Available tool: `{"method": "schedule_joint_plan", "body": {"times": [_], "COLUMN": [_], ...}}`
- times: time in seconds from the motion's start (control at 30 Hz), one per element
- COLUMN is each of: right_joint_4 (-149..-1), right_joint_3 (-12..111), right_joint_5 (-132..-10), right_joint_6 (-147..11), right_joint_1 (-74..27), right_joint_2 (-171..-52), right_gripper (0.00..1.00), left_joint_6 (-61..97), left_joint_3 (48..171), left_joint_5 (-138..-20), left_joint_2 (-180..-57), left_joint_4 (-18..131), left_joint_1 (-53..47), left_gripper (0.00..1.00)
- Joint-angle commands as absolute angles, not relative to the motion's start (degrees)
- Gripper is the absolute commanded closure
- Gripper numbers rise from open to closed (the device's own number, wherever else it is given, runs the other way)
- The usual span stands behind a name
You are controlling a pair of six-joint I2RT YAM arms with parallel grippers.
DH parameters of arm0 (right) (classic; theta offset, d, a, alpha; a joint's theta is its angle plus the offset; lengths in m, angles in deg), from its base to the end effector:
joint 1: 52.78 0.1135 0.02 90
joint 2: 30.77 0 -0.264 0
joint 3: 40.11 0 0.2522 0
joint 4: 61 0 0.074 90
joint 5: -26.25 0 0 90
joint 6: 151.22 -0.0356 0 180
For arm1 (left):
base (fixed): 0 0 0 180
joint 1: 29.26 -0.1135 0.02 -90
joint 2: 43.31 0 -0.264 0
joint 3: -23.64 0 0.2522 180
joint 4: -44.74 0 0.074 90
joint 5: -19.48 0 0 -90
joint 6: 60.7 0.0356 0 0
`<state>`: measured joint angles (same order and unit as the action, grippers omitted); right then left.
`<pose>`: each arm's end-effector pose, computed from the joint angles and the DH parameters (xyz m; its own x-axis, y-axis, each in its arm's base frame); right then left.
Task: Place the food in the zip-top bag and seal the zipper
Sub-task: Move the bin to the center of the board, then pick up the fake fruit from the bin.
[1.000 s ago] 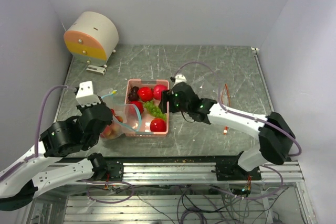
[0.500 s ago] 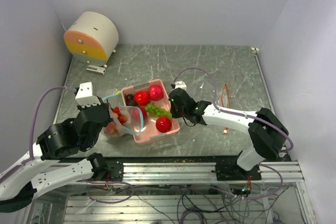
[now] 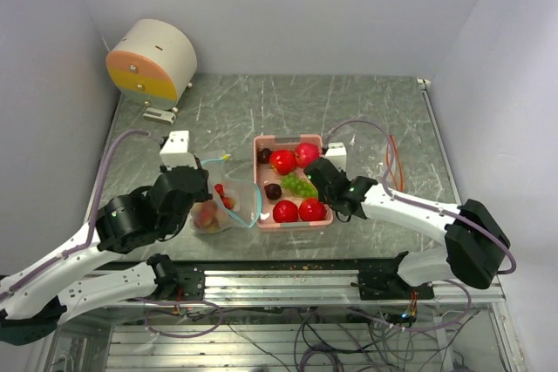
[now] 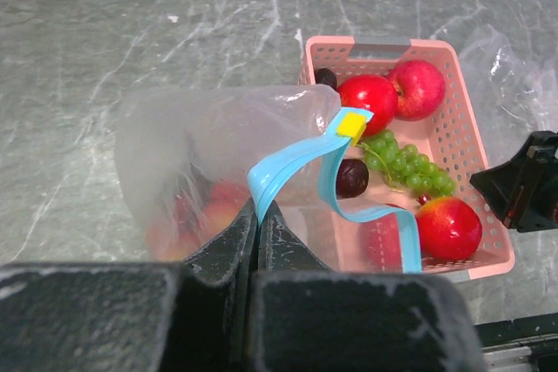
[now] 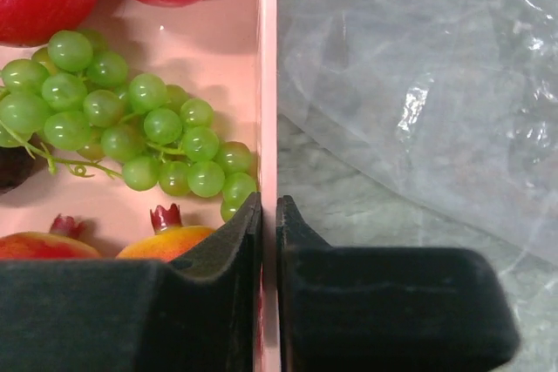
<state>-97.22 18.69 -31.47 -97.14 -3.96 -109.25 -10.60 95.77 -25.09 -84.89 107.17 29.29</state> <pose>0.1875 0.1855 0.2010 -0.6992 -0.0459 -0.7135 -0.0358 0.9989 -0.0292 0.0862 -0.0923 0.3646 -0.3930 -0.2203 -0.8928 0.0404 0.9658 -0.2560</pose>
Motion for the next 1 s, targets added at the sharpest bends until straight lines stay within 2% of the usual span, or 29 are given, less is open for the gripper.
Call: {"method": "schedule_joint_plan", "body": {"times": [0.0, 0.2, 0.37, 0.6, 0.7, 0.97], "right_joint_4": [-100.8, -96.5, -93.1, -85.3, -82.0, -78.3], "right_joint_3": [17.6, 17.6, 19.2, 22.6, 23.9, 26.3], "right_joint_5": [-26.3, -32.8, -36.0, -46.7, -47.2, -50.4], "right_joint_6": [-98.9, -93.3, -87.6, -83.9, -83.3, -83.3], "right_joint_1": [-6.2, -6.2, -6.3, -6.2, -6.4, -7.5], "right_joint_2": [-106.8, -99.4, -96.1, -105.4, -109.9, -120.1], "right_gripper": [0.87, 0.54, 0.37, 0.36, 0.33, 0.34], "left_joint_6": [-6.7, -3.7, -4.8, -6.4, -6.2, -6.2], "left_joint_3": [96.4, 98.1, 94.4, 91.3, 91.0, 90.8], "left_joint_5": [-29.8, -32.8, -32.9, -33.0, -32.9, -31.5], "left_joint_2": [-87.2, -90.2, -92.1, -92.0, -90.9, -88.7], "left_joint_4": [97.0, 91.7, 90.4, 90.6, 91.1, 93.4], "left_joint_1": [28.9, 29.0, 28.9, 28.9, 29.0, 28.9], "left_gripper": [0.93, 0.93, 0.93, 0.93, 0.93, 0.93]}}
